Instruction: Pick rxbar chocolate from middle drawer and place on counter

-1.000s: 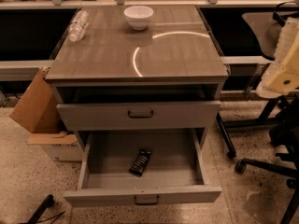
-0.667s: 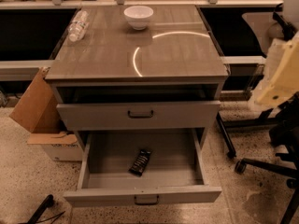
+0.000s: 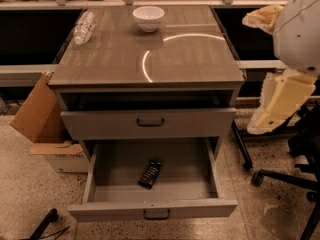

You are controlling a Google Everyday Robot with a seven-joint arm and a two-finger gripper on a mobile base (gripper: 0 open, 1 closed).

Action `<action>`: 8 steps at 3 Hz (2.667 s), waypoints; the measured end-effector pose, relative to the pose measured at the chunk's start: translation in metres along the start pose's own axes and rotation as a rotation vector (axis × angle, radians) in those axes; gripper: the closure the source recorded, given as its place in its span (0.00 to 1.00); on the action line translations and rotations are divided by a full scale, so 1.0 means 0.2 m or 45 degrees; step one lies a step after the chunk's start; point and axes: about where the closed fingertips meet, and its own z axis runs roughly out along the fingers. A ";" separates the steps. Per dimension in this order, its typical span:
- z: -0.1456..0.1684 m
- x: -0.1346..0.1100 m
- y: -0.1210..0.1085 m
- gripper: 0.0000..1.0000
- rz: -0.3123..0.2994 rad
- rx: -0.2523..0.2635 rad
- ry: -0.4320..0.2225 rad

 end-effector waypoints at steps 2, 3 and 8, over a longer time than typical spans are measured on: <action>0.32 0.06 -0.03 0.00 -0.020 -0.087 -0.036; 0.51 0.08 0.00 0.00 -0.033 -0.183 -0.041; 1.36 0.07 0.35 0.00 -0.105 -0.396 -0.094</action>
Offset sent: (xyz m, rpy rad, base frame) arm 0.0610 0.0099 -0.0989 0.0213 0.1204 0.0784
